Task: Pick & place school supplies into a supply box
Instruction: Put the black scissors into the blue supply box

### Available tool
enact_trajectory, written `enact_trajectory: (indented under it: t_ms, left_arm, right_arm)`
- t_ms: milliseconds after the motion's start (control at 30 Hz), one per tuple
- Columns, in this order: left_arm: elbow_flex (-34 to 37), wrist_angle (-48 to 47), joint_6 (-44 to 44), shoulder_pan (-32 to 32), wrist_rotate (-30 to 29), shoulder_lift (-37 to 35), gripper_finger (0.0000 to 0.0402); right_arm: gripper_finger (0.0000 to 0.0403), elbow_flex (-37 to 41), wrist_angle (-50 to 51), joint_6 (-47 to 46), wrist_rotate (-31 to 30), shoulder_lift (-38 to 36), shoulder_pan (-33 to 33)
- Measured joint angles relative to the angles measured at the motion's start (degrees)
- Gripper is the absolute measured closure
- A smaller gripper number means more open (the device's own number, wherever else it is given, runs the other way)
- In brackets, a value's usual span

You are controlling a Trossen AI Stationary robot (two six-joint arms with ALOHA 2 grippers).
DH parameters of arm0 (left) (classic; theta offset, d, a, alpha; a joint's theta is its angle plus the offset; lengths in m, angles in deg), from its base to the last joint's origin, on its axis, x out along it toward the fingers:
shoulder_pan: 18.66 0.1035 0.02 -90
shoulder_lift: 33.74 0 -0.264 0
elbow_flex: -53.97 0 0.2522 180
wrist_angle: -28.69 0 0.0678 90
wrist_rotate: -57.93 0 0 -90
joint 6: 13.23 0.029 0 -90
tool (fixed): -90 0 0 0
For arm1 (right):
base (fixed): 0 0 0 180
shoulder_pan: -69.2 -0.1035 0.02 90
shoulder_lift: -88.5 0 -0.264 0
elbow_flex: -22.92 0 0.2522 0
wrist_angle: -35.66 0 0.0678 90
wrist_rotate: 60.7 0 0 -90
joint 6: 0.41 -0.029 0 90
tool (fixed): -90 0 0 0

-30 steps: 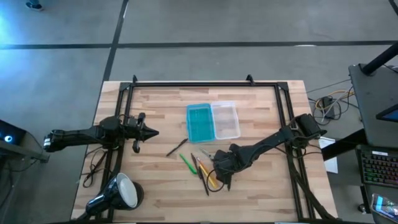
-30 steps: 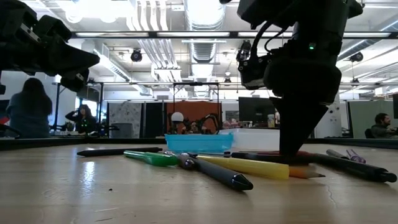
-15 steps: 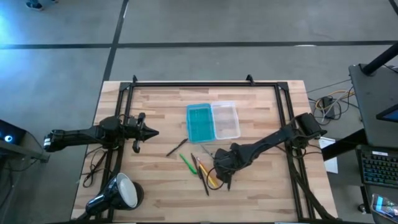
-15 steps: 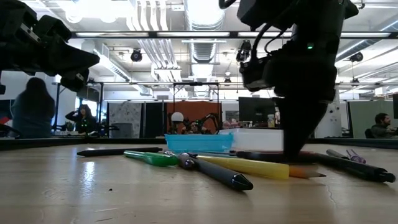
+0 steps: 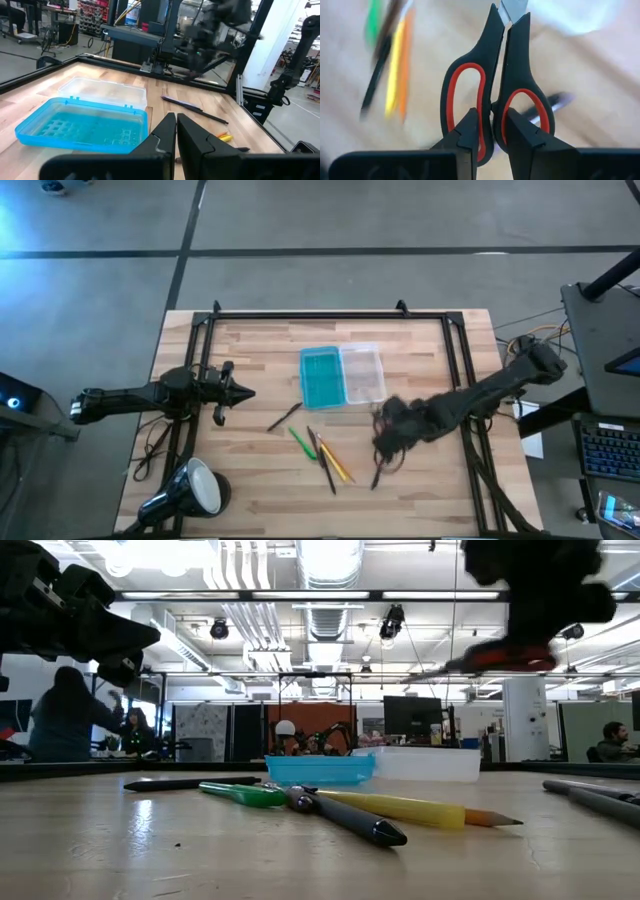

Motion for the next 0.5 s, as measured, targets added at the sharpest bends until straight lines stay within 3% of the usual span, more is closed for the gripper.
enact_trajectory:
  t_ms: [100,200,367,500]
  left_arm:
    - [0.0,0.0,0.0,0.0,0.0,0.0,0.0401]
    - [0.0,0.0,0.0,0.0,0.0,0.0,0.0401]
    - [0.0,0.0,0.0,0.0,0.0,0.0,0.0401]
    - [0.0,0.0,0.0,0.0,0.0,0.0,0.0401]
  right_arm:
    - [0.0347,3.4,-2.8,-4.2,-3.9,-1.2,4.4]
    - [0.0347,6.0,-8.9,-1.4,-4.3,-1.0,10.2]
    - [0.0347,7.7,-15.1,10.9,-4.9,0.2,19.1]
    - [0.0347,8.0,-16.2,22.7,-1.4,1.3,23.9]
